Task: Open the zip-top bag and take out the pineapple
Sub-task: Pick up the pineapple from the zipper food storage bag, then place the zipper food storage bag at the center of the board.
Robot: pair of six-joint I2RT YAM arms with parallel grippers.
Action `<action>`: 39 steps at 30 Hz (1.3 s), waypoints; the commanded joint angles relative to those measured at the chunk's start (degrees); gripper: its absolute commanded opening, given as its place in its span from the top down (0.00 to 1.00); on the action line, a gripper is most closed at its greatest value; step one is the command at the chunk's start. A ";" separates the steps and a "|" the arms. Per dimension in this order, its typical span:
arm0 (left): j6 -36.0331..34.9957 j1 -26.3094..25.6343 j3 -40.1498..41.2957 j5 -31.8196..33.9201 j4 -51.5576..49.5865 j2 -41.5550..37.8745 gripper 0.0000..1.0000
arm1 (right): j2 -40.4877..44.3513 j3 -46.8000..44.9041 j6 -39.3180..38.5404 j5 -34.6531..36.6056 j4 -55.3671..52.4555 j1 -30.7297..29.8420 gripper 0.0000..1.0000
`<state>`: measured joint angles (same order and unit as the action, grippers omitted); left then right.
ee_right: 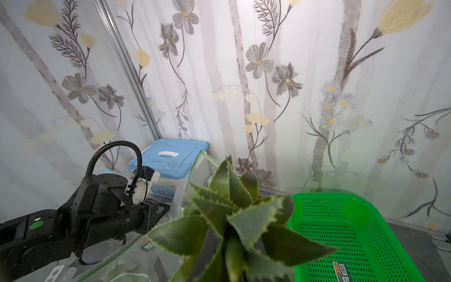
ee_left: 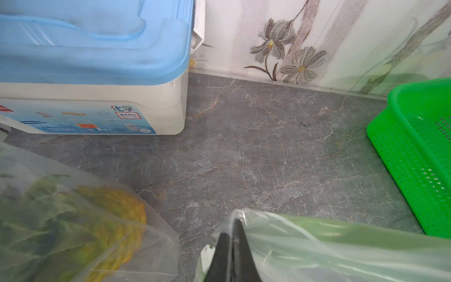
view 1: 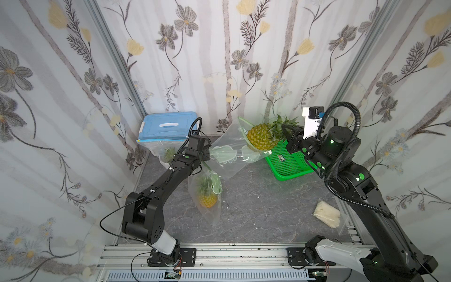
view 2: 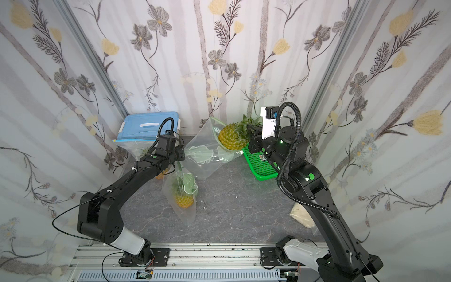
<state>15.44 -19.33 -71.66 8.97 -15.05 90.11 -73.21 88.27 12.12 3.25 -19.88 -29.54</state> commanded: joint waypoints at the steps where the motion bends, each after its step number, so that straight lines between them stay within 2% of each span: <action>1: 0.01 0.07 0.28 2.40 1.39 0.22 1.00 | 1.04 -1.14 0.41 5.45 17.39 0.32 1.00; 5: -1.59 -0.74 0.73 0.13 2.70 -0.06 1.00 | -0.11 -1.38 2.47 4.44 21.29 0.32 1.00; 11: -7.73 -5.17 2.73 -2.73 6.92 -1.84 1.00 | -3.34 -0.88 5.66 1.10 27.31 0.36 1.00; 17: -14.64 -9.90 3.04 -2.56 7.35 -2.38 1.00 | -6.48 2.79 5.77 -0.72 26.95 0.20 1.00; 24: -12.29 -8.38 -1.72 8.67 -0.08 2.59 1.00 | -4.48 4.38 3.25 1.68 24.06 0.26 1.00; 32: -10.40 -7.74 -6.10 12.38 -2.23 7.98 1.00 | -1.57 4.07 0.32 6.14 20.99 0.34 1.00; 39: -4.02 -7.74 -6.52 16.24 -3.05 4.31 1.00 | -3.96 2.91 0.36 12.10 17.01 0.27 1.00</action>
<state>7.84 -27.09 -77.52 21.52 -18.22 96.16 -76.09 91.59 12.95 11.53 -6.28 -29.19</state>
